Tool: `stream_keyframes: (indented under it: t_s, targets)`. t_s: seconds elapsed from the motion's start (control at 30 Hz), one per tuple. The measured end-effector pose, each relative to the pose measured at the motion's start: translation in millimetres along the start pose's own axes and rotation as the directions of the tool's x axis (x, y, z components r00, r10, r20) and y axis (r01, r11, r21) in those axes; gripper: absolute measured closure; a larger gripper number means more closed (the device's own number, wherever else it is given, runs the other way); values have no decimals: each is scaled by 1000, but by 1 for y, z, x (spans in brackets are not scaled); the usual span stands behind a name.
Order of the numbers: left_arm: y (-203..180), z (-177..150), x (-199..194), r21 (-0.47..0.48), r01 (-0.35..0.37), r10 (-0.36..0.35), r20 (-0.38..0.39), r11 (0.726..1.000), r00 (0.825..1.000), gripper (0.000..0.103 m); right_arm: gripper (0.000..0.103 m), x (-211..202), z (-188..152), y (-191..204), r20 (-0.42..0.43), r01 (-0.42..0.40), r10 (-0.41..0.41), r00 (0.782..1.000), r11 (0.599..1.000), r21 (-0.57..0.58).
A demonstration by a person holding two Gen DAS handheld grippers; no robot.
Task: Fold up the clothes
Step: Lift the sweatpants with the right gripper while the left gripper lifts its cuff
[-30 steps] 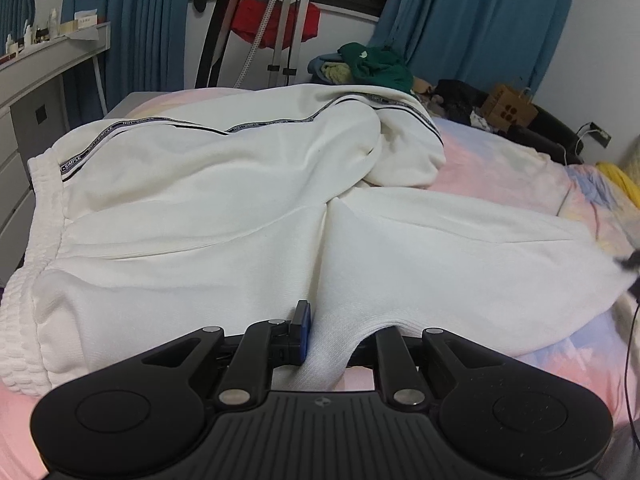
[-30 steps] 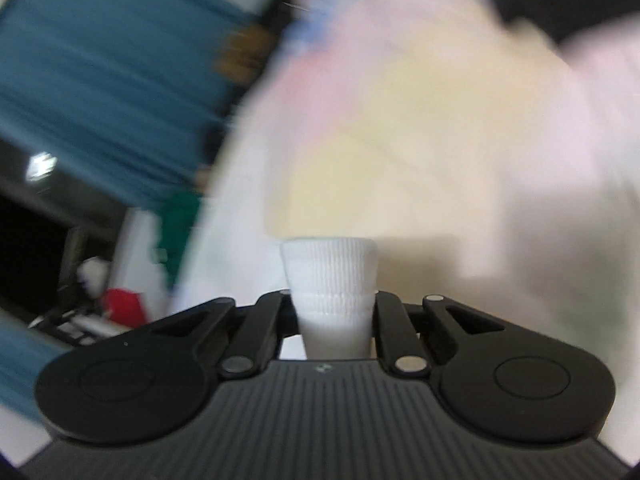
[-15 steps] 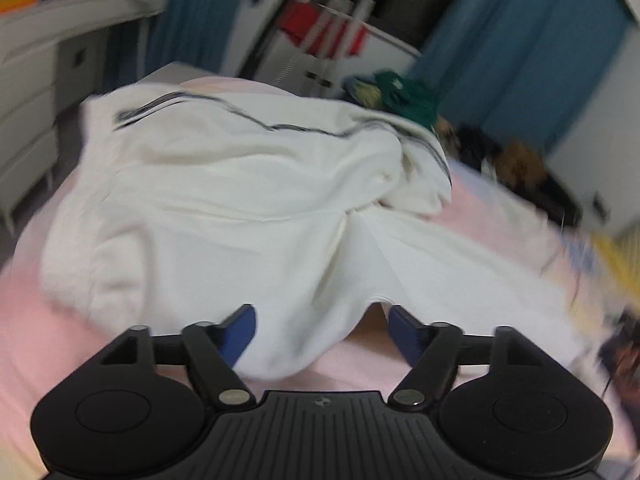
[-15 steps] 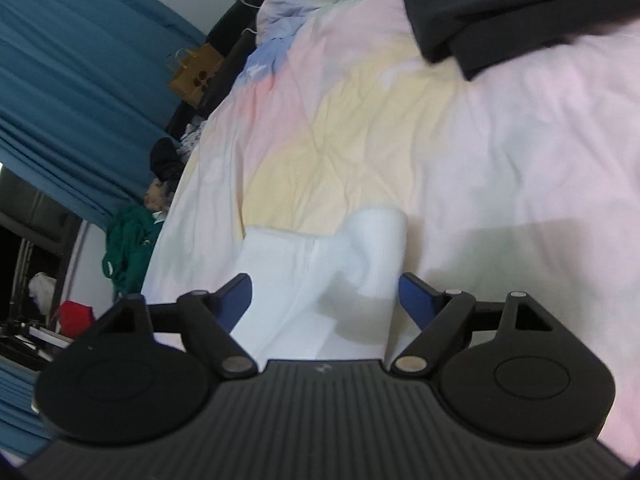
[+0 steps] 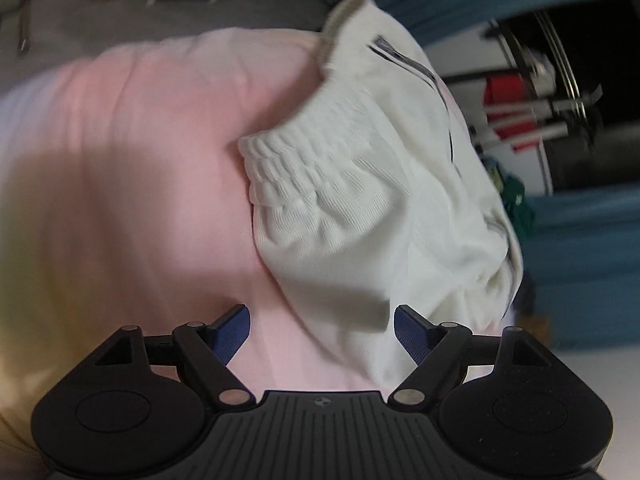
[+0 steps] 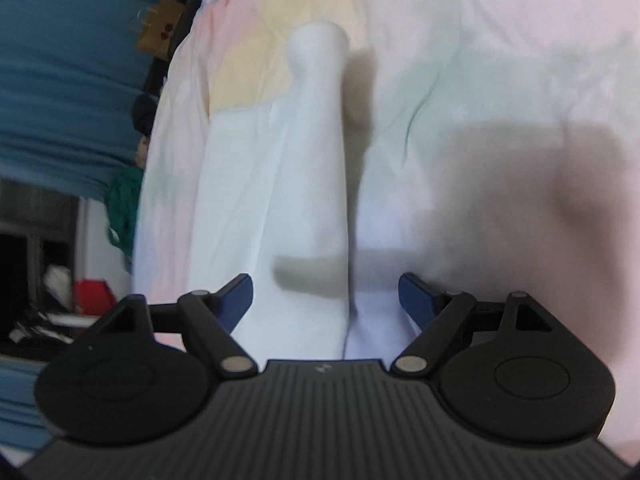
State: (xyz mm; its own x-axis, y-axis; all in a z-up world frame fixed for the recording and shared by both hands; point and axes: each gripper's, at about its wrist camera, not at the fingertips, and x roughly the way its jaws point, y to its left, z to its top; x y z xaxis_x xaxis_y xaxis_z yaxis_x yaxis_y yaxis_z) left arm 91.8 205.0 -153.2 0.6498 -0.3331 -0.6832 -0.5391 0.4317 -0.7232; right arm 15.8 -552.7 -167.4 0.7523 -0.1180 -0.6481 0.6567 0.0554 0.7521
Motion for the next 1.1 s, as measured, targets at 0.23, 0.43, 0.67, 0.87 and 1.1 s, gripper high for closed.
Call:
stream_keyframes:
  t_s: [0.23, 0.43, 0.67, 0.87, 1.1]
  targets:
    - [-13, 14, 30, -40, -1, 4, 63, 999, 998, 37, 22, 13, 24, 3, 99, -77, 87, 991, 992, -104]
    - [-18, 10, 38, 14, -73, 71, 131, 997, 989, 79, 83, 30, 30, 11, 202, 0, 43, 978, 978, -208]
    - [-38, -7, -14, 155, -24, -20, 280, 988, 960, 91, 97, 7, 39, 18, 305, -13, 91, 948, 969, -247]
    - [-24, -6, -57, 118, 84, -118, 315, 989, 942, 91, 97, -19, 41, 23, 383, 21, 101, 918, 953, -303]
    - [17, 16, -53, -41, 16, -6, 216, 999, 976, 91, 97, -13, 51, 4, 388, 142, -19, 921, 946, -291]
